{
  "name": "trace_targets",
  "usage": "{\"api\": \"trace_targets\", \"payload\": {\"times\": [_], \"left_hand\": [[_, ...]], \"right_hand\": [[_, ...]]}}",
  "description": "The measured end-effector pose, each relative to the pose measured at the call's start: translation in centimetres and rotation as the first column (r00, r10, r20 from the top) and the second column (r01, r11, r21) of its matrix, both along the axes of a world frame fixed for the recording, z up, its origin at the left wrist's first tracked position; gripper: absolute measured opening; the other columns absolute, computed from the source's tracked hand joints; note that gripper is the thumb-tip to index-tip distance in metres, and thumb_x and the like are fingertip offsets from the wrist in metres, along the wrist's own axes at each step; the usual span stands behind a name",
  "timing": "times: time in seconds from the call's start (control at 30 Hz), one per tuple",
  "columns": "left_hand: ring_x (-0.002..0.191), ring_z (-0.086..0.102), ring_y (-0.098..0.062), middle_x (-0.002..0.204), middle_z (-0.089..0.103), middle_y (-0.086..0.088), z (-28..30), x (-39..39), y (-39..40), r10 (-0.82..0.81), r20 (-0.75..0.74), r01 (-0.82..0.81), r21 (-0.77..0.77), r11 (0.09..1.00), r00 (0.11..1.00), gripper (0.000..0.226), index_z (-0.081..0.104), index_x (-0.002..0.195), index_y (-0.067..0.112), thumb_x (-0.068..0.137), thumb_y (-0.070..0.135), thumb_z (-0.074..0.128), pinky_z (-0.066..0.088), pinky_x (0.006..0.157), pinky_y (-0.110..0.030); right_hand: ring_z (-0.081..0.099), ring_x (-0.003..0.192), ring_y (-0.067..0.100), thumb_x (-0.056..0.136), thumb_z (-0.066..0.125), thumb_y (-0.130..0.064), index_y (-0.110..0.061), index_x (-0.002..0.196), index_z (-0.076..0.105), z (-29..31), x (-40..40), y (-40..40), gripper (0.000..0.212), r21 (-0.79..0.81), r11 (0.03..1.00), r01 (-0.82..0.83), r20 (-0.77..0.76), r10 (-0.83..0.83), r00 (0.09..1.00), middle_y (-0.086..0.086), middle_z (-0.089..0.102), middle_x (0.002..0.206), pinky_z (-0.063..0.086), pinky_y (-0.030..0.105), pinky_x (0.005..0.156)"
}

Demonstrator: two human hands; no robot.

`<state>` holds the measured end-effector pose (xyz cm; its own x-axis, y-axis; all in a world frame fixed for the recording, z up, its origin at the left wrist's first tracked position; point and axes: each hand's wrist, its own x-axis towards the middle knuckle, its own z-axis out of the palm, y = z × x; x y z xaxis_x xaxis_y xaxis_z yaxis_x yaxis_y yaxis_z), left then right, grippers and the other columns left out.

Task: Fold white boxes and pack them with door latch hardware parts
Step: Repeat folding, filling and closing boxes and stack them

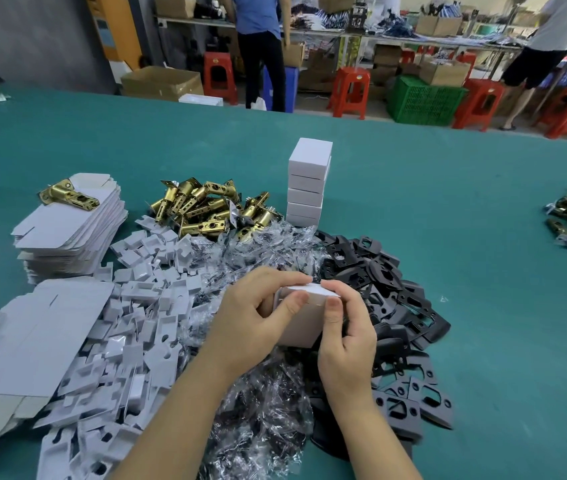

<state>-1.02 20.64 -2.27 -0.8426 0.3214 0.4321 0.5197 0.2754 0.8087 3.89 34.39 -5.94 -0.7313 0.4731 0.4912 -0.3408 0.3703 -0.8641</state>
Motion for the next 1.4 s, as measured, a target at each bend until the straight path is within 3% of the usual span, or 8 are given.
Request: {"api": "trace_targets", "payload": {"times": [0.13,0.37,0.53,0.7,0.77,1.03,1.27,1.4], "left_hand": [[0.065,0.053,-0.017,0.100,0.068,0.017,0.0,0.0,0.1,0.002,0.011,-0.002,0.002,1.000,1.000,0.022,0.076,0.114,0.031,0.093,0.031,0.068,0.046,0.068,-0.017],[0.063,0.049,-0.016,0.087,0.063,0.023,0.2,0.1,0.0,-0.005,0.015,0.005,0.015,1.000,1.000,0.023,0.075,0.116,0.033,0.094,0.030,0.068,0.041,0.065,-0.013],[0.061,0.048,-0.018,0.101,0.066,0.015,0.1,0.1,0.0,-0.032,0.026,0.031,0.037,0.999,0.999,0.025,0.074,0.117,0.033,0.095,0.025,0.067,0.046,0.068,-0.020],[0.106,0.062,-0.018,0.113,0.067,0.012,0.4,0.1,-0.2,-0.066,0.107,0.060,0.061,0.996,0.992,0.021,0.075,0.112,0.034,0.097,0.027,0.063,0.050,0.085,-0.021],[0.109,0.061,-0.017,0.113,0.067,0.011,0.6,0.0,-0.3,-0.087,0.138,0.080,0.057,0.995,0.987,0.020,0.075,0.110,0.035,0.097,0.029,0.061,0.049,0.084,-0.017],[0.088,0.060,-0.003,0.112,0.067,0.015,1.0,-0.1,-0.5,-0.105,0.205,0.096,0.055,0.994,0.973,0.020,0.074,0.109,0.040,0.096,0.033,0.060,0.045,0.073,-0.013],[0.113,0.061,-0.018,0.118,0.067,0.011,0.7,-0.2,-0.5,-0.110,0.149,0.107,0.026,0.994,0.983,0.027,0.074,0.114,0.036,0.100,0.016,0.061,0.051,0.087,-0.024],[0.089,0.064,-0.015,0.113,0.068,0.011,0.6,-0.4,-0.4,-0.088,0.195,0.084,0.029,0.996,0.977,0.024,0.072,0.113,0.043,0.097,0.031,0.059,0.051,0.072,-0.019]], "right_hand": [[0.065,0.104,0.011,0.104,0.041,-0.056,-0.054,0.115,0.058,0.2,0.0,0.1,0.020,-0.014,1.000,-0.007,-0.010,0.007,1.000,-0.021,0.066,0.112,0.051,0.019,0.080],[0.066,0.104,0.010,0.105,0.041,-0.055,-0.051,0.117,0.058,0.2,-0.1,0.1,0.022,-0.017,1.000,0.004,-0.008,-0.004,1.000,-0.023,0.066,0.112,0.051,0.018,0.082],[0.064,0.105,0.014,0.106,0.045,-0.030,-0.037,0.116,0.061,0.0,-0.1,0.3,0.021,0.048,0.999,0.007,-0.046,-0.005,0.999,-0.011,0.066,0.110,0.047,0.020,0.089],[0.060,0.114,0.013,0.103,0.050,-0.024,-0.021,0.114,0.068,0.0,-0.1,0.4,0.022,0.085,0.996,0.012,-0.041,-0.009,0.999,0.005,0.064,0.114,0.043,0.015,0.097],[0.059,0.114,0.011,0.102,0.051,-0.024,-0.017,0.113,0.070,0.0,0.0,0.4,0.023,0.085,0.996,0.012,-0.042,-0.009,0.999,0.005,0.063,0.114,0.043,0.015,0.098],[0.061,0.109,0.015,0.102,0.048,-0.023,-0.019,0.110,0.068,-0.1,-0.2,0.5,0.022,0.081,0.997,-0.003,-0.032,0.006,0.999,0.004,0.064,0.110,0.043,0.015,0.095],[0.059,0.114,0.012,0.102,0.051,-0.019,-0.020,0.115,0.067,-0.2,-0.1,0.3,0.021,0.087,0.996,0.013,-0.075,-0.006,0.997,0.005,0.063,0.115,0.044,0.017,0.099],[0.060,0.114,0.015,0.102,0.052,-0.021,-0.022,0.113,0.068,-0.1,-0.1,0.4,0.020,0.077,0.997,0.010,-0.061,-0.005,0.998,0.004,0.063,0.114,0.043,0.016,0.097]]}}
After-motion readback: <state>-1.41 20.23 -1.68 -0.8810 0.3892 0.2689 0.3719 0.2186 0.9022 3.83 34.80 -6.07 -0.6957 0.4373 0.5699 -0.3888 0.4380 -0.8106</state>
